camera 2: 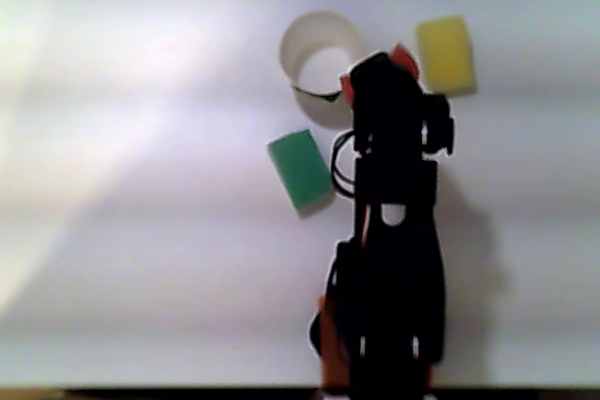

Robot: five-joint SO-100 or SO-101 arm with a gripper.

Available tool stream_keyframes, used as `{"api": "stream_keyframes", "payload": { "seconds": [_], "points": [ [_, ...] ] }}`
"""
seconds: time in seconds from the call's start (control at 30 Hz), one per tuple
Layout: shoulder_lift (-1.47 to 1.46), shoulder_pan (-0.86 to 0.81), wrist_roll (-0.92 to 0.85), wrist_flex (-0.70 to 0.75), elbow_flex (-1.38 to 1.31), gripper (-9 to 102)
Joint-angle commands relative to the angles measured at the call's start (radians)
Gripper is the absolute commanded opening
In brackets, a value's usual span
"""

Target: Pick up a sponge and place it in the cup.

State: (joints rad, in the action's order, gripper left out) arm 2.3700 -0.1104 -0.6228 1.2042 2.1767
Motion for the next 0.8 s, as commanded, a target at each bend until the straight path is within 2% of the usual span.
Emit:
{"api": "stream_keyframes", "payload": {
  "seconds": [0.0,0.43,0.67,0.77],
  "points": [
    [0.034,0.029,0.091,-0.043,-0.034,0],
    [0.005,0.187,0.362,-0.230,-0.023,0],
    [0.011,0.259,0.528,-0.416,0.066,0],
    [0.000,0.272,0.543,-0.497,0.106,0]
  ]
}}
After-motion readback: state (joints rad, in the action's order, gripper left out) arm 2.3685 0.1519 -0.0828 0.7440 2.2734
